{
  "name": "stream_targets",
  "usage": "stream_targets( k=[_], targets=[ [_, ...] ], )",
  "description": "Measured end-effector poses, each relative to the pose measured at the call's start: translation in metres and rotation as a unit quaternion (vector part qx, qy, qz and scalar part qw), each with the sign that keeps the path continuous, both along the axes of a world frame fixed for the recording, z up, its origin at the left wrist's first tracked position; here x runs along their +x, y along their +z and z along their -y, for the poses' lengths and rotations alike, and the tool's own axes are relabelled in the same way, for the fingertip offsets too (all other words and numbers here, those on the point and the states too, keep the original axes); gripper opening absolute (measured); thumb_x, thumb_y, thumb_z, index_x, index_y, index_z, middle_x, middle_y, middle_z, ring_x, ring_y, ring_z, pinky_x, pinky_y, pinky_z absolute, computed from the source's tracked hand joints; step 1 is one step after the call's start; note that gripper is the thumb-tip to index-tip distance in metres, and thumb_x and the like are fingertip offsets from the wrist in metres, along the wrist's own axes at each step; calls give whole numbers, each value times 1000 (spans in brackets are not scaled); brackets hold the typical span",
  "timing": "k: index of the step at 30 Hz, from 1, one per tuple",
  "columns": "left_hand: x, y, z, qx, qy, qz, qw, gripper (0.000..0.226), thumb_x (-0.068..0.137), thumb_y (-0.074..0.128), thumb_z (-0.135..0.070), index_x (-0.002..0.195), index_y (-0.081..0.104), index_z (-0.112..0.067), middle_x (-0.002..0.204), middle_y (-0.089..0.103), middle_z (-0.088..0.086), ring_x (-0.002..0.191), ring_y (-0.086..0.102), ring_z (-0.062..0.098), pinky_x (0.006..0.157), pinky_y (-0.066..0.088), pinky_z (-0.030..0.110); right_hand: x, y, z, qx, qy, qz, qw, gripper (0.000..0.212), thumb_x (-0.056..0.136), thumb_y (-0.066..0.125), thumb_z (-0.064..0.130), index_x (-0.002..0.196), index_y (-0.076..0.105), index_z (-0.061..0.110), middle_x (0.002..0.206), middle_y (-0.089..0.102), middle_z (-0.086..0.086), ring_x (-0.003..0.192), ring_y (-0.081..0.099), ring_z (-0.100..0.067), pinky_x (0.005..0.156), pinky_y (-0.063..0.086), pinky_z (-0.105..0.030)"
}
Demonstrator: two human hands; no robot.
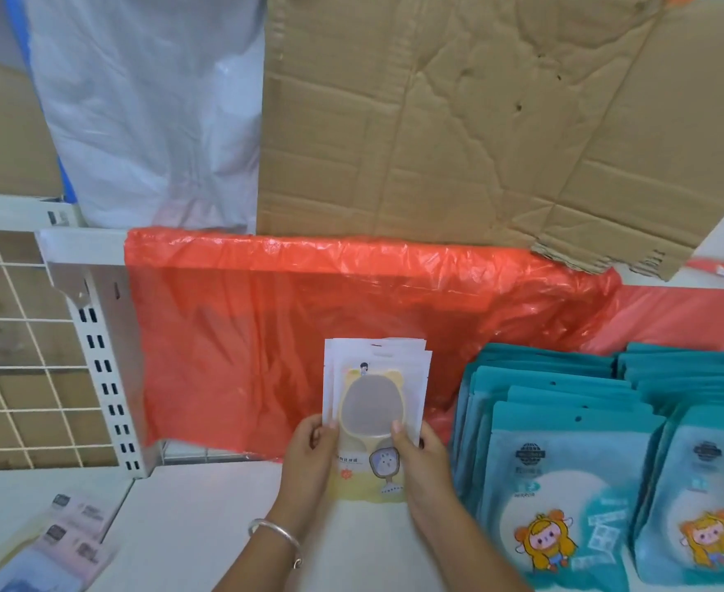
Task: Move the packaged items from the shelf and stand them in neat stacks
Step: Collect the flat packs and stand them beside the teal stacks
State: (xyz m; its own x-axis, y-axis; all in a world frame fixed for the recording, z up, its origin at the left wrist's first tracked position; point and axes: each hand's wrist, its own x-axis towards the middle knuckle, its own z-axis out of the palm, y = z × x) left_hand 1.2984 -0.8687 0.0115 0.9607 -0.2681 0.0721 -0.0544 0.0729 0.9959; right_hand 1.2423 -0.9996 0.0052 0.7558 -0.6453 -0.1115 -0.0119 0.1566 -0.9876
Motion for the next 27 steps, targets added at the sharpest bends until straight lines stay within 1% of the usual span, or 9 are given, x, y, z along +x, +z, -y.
stream_targets(
  k=[3,5,8,12,15,18,21,24,27],
  targets=[
    [-8,-2,3,-8,3,-20,1000,14,93,52,-11,107,57,-13,91,56,8,78,58,19,56,52,22,4,-4,-1,-49,-3,-5,999,29,79,71,37,104,58,40,120,61,0,102,64,-22,83,58,-42],
    [-12,-4,6,2,22,-17,1000,26,92,54,-13,117,52,-19,104,51,7,88,59,19,61,54,28,5,-5,0,-72,-4,-6,997,31,76,73,36,99,54,44,124,53,0,105,61,-23,84,57,-43],
    [-14,-2,8,42,49,22,998,34,94,52,-18,125,47,-31,113,39,4,95,48,1,68,42,10,7,1,2,-95,3,14,995,27,82,71,23,97,53,37,123,47,-1,105,58,-19,85,55,-33],
    [-10,3,9,46,46,28,998,30,97,46,-16,125,53,-25,117,38,9,90,47,0,57,44,4,11,4,4,-133,-1,39,990,29,82,71,13,96,52,30,122,41,-3,108,52,-18,92,47,-30],
    [-10,0,9,46,42,32,998,35,99,43,-15,132,51,-20,120,40,11,90,45,-4,56,41,-1,14,-2,3,-114,-12,25,993,49,77,76,18,113,44,30,128,38,-2,116,49,-21,98,47,-39],
    [-10,-6,12,60,45,46,996,37,100,40,-20,136,47,-25,122,42,5,109,49,8,71,38,-2,17,-9,2,-75,-28,36,996,76,72,81,23,132,35,30,135,40,1,121,48,-21,99,48,-43],
    [-5,-10,15,67,48,69,994,38,100,38,-24,137,49,-24,130,46,1,122,44,12,100,37,19,18,-7,1,-39,12,54,998,65,78,76,22,133,41,24,128,55,-2,113,57,-20,94,52,-38],
    [0,-10,16,50,59,60,995,33,99,42,-24,128,57,-27,125,51,-3,122,47,13,99,45,30,17,-6,3,-29,18,66,997,51,81,73,16,124,47,21,119,63,-3,106,62,-18,84,56,-31],
    [7,-14,17,82,79,51,992,38,91,42,-43,125,57,-34,122,53,-6,122,47,16,107,38,42,17,-5,3,-24,18,70,997,50,81,72,16,124,46,20,117,63,-1,103,63,-16,70,56,-20]
  ],
)
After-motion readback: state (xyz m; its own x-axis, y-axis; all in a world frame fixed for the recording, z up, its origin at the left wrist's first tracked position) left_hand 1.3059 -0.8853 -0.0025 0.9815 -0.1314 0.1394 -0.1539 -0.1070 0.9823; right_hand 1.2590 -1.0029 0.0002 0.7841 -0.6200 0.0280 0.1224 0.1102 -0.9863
